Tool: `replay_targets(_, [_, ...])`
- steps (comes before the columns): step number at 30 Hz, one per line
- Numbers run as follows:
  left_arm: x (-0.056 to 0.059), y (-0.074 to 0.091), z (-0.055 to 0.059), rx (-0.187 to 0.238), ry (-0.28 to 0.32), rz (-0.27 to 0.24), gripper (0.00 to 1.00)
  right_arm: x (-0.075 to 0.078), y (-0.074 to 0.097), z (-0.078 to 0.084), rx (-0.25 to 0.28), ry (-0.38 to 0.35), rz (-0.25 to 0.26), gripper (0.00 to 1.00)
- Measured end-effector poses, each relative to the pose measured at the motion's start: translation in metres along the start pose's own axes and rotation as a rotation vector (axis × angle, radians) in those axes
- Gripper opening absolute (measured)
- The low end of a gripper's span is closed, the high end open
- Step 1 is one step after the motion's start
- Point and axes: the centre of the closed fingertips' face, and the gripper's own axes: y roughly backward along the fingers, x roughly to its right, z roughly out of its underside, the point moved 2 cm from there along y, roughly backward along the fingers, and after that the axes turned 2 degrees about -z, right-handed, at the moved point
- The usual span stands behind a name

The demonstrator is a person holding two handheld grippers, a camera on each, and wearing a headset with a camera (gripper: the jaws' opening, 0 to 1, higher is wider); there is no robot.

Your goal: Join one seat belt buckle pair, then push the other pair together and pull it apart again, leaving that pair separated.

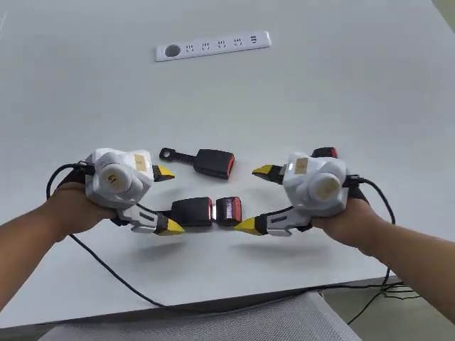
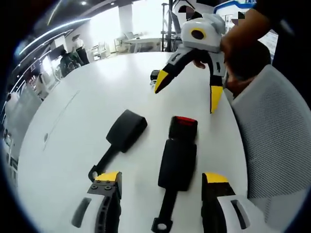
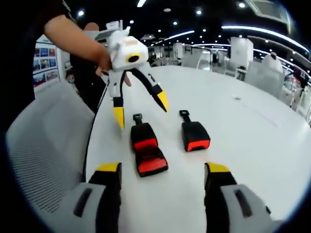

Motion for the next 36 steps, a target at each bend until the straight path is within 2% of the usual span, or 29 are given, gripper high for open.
replay_targets(1, [-0.004,0.004,-0.004,0.006,0.0,-0.01,0.71,0.004,0.009,0.002,0.011,-0.048,0.004,0.72])
replay_targets(3, [-0.014,0.01,-0.011,0.025,-0.003,-0.041,0.75,0.012,0.02,0.001,0.026,-0.028,0.025,0.77])
replay_targets(4, [-0.024,0.014,-0.019,0.046,-0.007,-0.075,0.77,0.017,0.028,0.003,0.022,0.0,0.042,0.8])
replay_targets(5, [-0.029,0.017,-0.024,0.056,-0.016,-0.087,0.78,0.02,0.033,0.004,0.015,0.004,0.045,0.83])
replay_targets(6, [-0.037,0.02,-0.03,0.075,-0.073,-0.116,0.78,0.023,0.04,0.005,0.004,0.003,0.053,0.86])
replay_targets(7, [-0.042,0.021,-0.031,0.058,-0.116,-0.131,0.78,0.025,0.045,0.007,-0.006,-0.006,0.052,0.88])
replay_targets(8, [-0.043,0.02,-0.032,0.037,-0.089,-0.112,0.78,0.028,0.052,0.01,-0.022,-0.005,0.048,0.88])
replay_targets(9, [-0.045,0.019,-0.033,0.035,-0.077,-0.103,0.78,0.031,0.056,0.012,-0.034,0.01,0.052,0.88])
replay_targets(11, [-0.052,0.018,-0.04,0.051,-0.104,-0.102,0.79,0.04,0.064,0.015,-0.054,0.015,0.059,0.9])
replay_targets(13, [-0.057,0.016,-0.045,0.047,-0.106,-0.092,0.8,0.052,0.071,0.015,-0.058,0.013,0.079,0.91])
replay_targets(16, [-0.06,0.01,-0.055,0.073,-0.148,-0.061,0.8,0.067,0.079,0.015,-0.057,0.005,0.098,0.91])
replay_targets(18, [-0.064,0.005,-0.056,0.05,-0.154,-0.057,0.8,0.078,0.083,0.016,-0.057,0.009,0.106,0.9])
replay_targets(22, [-0.072,-0.006,-0.062,0.05,-0.175,-0.037,0.78,0.095,0.087,0.024,-0.074,0.001,0.101,0.86])
replay_targets(24, [-0.073,-0.013,-0.063,0.056,-0.186,-0.014,0.77,0.103,0.089,0.03,-0.079,0.022,0.114,0.83])
replay_targets(25, [-0.073,-0.016,-0.063,0.052,-0.191,-0.007,0.76,0.105,0.089,0.032,-0.082,0.005,0.102,0.83])
replay_targets(27, [-0.074,-0.025,-0.061,0.032,-0.208,0.02,0.76,0.108,0.088,0.04,-0.115,0.002,0.091,0.83])
replay_targets(29, [-0.075,-0.033,-0.059,0.028,-0.221,0.039,0.73,0.109,0.086,0.045,-0.12,-0.023,0.06,0.83])
replay_targets(33, [-0.073,-0.049,-0.048,-0.008,-0.223,0.086,0.7,0.114,0.083,0.059,-0.168,-0.027,0.019,0.82])
replay_targets(36, [-0.071,-0.06,-0.043,-0.023,-0.246,0.116,0.68,0.115,0.081,0.064,-0.171,-0.025,-0.004,0.81])
